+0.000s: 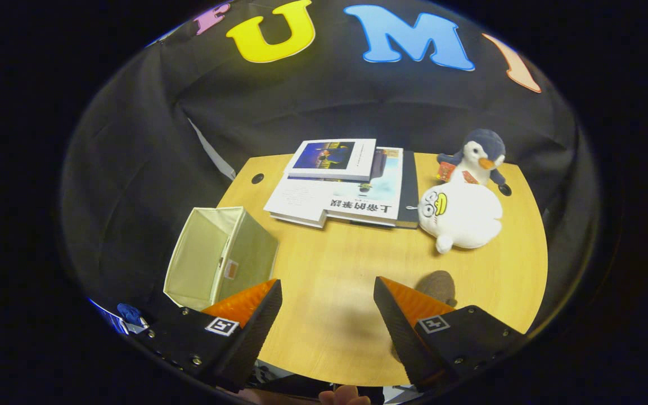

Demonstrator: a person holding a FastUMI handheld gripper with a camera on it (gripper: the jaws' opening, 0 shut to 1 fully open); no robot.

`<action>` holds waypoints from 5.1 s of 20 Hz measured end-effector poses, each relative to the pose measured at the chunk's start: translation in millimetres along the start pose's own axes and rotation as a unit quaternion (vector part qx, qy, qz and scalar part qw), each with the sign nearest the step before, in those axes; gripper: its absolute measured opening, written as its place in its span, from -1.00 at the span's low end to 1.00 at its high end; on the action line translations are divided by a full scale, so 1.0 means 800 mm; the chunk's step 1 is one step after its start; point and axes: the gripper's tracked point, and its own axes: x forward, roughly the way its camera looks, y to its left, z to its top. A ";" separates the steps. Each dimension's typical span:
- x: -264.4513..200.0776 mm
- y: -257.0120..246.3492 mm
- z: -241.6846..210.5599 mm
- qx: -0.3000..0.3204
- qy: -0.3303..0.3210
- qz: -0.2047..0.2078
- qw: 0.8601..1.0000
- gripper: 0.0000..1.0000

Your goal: Open the storage box then place both shoes into the box .Put the left shoe in first, then the right shoe, with the right side of both shoes facing outward in a uniform manner.

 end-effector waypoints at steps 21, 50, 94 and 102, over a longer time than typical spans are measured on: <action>0.035 -0.217 -0.163 0.106 0.059 -0.080 0.989 1.00; 0.091 -0.082 -0.083 0.041 0.121 -0.025 0.992 -1.00; 0.177 0.340 -0.012 -0.119 0.148 0.052 0.980 -1.00; 0.182 0.357 -0.020 -0.113 0.133 0.077 0.982 0.04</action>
